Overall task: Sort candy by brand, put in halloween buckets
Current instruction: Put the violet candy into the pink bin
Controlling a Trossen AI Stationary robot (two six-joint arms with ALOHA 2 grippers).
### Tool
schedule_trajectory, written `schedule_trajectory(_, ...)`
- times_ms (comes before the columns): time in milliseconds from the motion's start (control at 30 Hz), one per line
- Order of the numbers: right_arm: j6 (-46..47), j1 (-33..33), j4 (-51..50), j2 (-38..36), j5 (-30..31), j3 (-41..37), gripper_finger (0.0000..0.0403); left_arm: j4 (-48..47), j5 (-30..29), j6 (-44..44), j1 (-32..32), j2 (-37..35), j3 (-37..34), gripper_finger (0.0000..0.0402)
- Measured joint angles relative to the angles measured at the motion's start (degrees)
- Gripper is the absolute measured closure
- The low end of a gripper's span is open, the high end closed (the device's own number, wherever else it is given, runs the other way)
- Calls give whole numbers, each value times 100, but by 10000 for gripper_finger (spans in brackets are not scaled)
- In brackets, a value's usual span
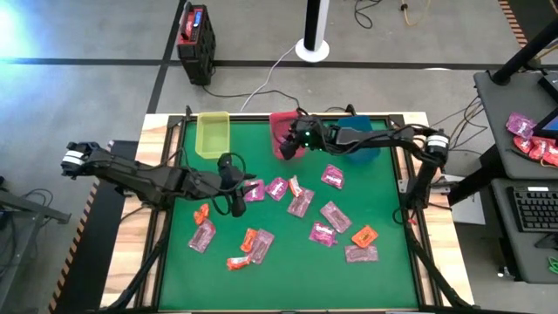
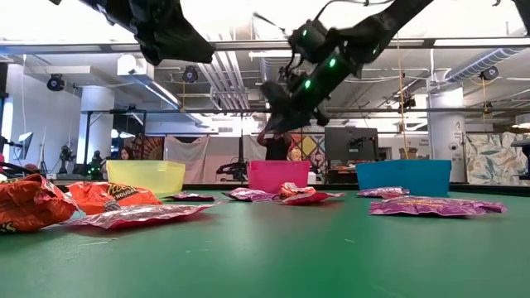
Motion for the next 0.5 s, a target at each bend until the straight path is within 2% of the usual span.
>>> schedule_trajectory(133,-286,326,-769,-663,-194,-115,241,-123,109,2,1,186,0,286)
schedule_trajectory(267,-372,763,-1655,-1373,-324,-369,243,-514,964,75,1,400,0,286)
schedule_trajectory(367,-238,1084,-1768,-1950,-315,-781,242,-683,1404,275,-6,651,-7,286)
schedule_trajectory(500,215,1433,-1492,-2605,-305,-1467,237,-683,1194,452,17,1104,-11,286)
